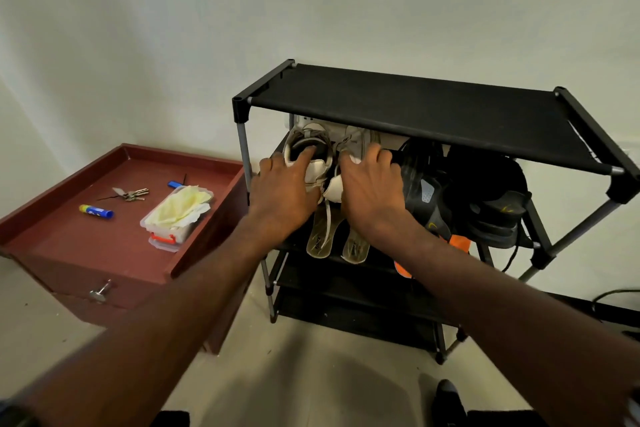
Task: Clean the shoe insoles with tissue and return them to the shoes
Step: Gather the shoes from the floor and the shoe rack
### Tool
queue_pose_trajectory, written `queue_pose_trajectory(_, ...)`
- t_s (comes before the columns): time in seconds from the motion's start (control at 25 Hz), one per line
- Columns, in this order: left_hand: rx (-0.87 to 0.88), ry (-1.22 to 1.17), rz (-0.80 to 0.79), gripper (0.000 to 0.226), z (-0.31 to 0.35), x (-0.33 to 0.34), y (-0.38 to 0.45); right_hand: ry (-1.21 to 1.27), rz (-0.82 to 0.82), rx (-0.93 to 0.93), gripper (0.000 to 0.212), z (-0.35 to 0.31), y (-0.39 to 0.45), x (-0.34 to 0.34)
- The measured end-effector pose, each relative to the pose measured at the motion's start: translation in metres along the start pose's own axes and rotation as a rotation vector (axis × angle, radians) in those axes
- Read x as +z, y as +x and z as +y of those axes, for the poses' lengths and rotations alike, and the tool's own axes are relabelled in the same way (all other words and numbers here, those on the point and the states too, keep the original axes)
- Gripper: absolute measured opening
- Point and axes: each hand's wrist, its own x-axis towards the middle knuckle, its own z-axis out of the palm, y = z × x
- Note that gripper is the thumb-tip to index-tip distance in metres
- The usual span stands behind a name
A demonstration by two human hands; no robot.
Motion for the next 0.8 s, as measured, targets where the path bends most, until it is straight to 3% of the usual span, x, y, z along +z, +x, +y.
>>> queue_pose_trajectory(0.12, -0.020, 0.000, -0.165, 0.053, 0.007, -0.011, 0.026, -0.174, -0.108, -0.045, 0.041, -0.006, 0.018, -0.005)
queue_pose_trajectory(0.24, -0.059, -0.032, -0.092, 0.030, 0.016, -0.017, 0.032, -0.244, -0.157, -0.080, 0.032, -0.015, 0.022, -0.006)
queue_pose_trajectory(0.44, -0.110, -0.133, 0.033, 0.030, 0.024, -0.019, 0.014, 0.014, -0.014, -0.070, 0.011, 0.005, 0.013, -0.018)
queue_pose_trajectory(0.8, -0.192, -0.354, 0.052, 0.041, 0.012, -0.072, -0.077, 0.453, 0.162, 0.070, 0.033, 0.027, -0.069, -0.047)
